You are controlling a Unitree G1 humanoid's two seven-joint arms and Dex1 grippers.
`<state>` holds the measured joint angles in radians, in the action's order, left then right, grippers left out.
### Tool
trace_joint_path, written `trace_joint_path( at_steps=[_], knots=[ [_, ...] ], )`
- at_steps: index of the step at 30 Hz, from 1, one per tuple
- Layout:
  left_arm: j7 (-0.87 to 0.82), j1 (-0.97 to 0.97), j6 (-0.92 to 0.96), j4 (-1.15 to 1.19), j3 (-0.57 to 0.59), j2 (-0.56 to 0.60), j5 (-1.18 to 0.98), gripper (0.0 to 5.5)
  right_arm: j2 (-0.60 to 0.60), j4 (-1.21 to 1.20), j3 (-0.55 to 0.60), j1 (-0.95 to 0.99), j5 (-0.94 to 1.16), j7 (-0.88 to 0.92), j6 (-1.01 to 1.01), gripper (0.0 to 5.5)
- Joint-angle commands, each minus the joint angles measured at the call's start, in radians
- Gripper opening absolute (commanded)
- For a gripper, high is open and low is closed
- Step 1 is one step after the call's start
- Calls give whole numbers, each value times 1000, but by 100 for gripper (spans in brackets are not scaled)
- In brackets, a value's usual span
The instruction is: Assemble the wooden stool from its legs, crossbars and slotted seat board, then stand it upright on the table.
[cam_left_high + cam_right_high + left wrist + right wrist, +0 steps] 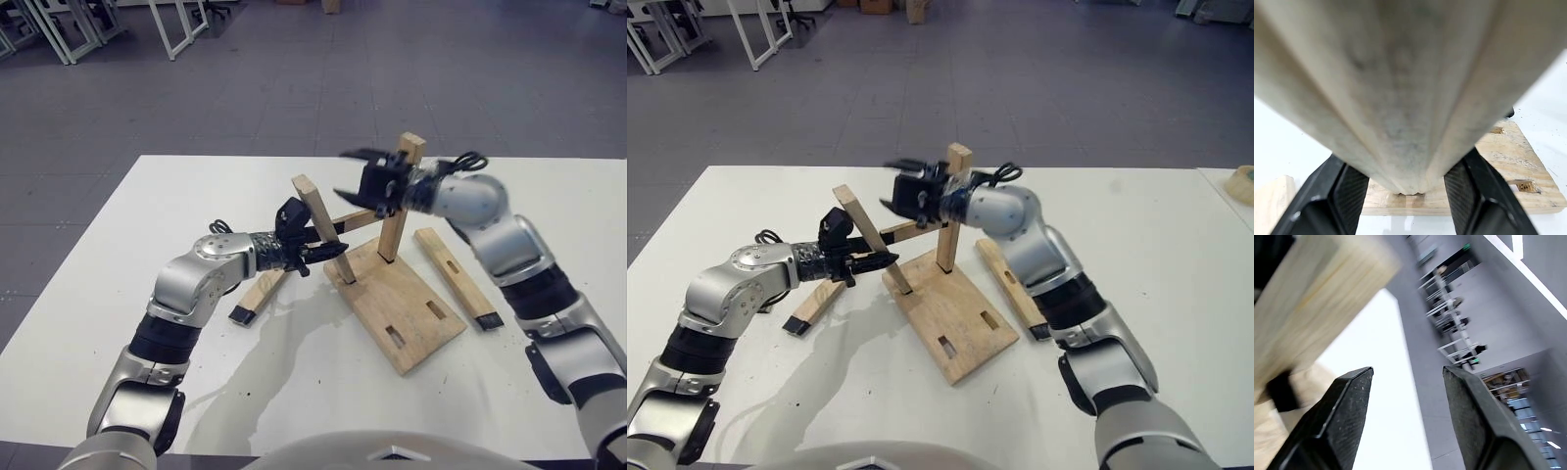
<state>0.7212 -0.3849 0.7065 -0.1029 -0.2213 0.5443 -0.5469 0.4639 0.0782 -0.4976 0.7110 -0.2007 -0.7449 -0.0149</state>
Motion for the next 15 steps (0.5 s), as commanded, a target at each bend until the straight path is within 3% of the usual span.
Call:
trace_joint_path(
  at_steps=[1,9,12,15],
  knots=[
    [-47,86,90,42,-48,13,73,205,47,125,-96,-42,-124,-67,-39,259],
    [-119,120,87,-88,-8,0,57,205,136,164,-153,-149,-204,-84,-180,259],
    [-125,114,97,-59,-37,-6,77,205,17,37,69,-115,16,37,-74,259],
    [-146,103,120,-47,-46,-23,83,205,-57,-22,233,41,99,148,-28,259]
  ],
)
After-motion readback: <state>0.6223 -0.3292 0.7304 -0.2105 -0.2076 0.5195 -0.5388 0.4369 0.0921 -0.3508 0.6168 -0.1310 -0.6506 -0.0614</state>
